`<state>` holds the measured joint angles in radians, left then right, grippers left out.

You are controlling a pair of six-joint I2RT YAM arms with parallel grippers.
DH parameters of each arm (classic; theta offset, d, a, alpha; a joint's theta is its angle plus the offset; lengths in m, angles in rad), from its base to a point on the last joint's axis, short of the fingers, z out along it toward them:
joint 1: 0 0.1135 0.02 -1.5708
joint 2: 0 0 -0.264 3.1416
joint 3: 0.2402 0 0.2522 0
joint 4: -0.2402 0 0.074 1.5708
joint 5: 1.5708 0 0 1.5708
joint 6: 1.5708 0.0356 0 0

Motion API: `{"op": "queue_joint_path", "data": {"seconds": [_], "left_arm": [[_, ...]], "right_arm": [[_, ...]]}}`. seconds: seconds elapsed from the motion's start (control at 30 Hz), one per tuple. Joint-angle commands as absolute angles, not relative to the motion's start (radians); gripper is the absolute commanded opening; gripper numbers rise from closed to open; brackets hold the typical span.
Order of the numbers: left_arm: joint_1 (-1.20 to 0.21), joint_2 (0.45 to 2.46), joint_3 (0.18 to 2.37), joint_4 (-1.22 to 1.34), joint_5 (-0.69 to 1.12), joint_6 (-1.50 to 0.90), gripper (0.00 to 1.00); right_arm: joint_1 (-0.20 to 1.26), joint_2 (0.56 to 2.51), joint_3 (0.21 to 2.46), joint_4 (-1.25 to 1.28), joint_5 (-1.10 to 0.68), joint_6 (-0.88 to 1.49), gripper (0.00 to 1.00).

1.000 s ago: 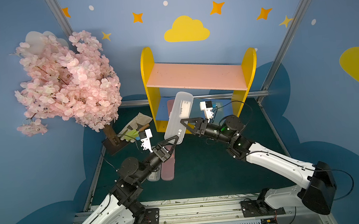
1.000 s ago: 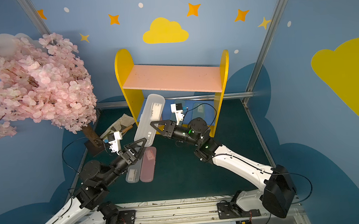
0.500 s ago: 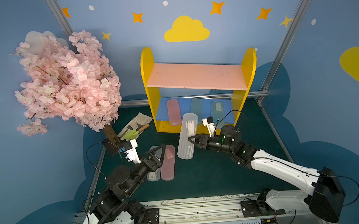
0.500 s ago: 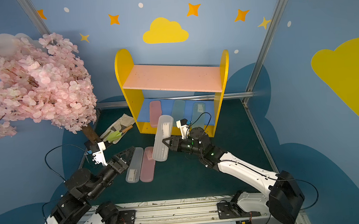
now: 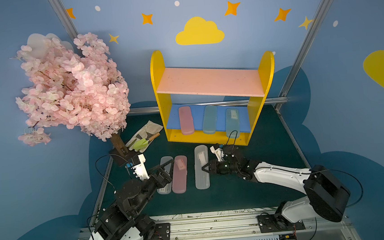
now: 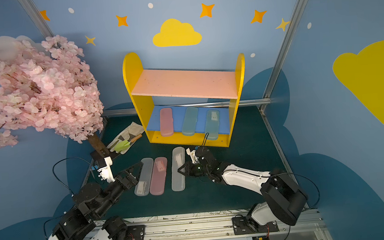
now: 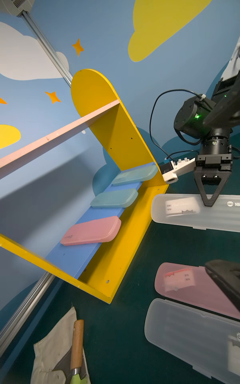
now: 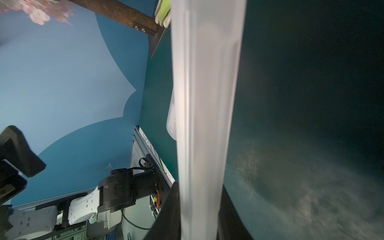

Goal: Remove the pencil cases from the shelf
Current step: Place the pencil case at the center of the board.

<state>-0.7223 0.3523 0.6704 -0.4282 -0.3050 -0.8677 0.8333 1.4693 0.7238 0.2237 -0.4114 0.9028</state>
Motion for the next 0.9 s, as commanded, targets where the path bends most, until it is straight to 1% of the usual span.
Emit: {"op": "queue_joint_path", "data": {"seconds": [0.0,0.37,0.87], "left_arm": [[-0.724,0.348,0.660,-0.424,-0.308,-0.879,1.00],[-0.724,0.329,0.640,-0.418,-0.313,-0.898,1.00],[-0.724,0.287,0.632,-0.440,-0.348,-0.894,1.00]], "right_arm": [[0.841,1.518,0.746,0.334,-0.441,0.942,0.16],[0.853,1.702,0.808,0.416,-0.463,1.050,0.15],[0.852,1.832,0.831,0.507,-0.504,1.114,0.15]]}}
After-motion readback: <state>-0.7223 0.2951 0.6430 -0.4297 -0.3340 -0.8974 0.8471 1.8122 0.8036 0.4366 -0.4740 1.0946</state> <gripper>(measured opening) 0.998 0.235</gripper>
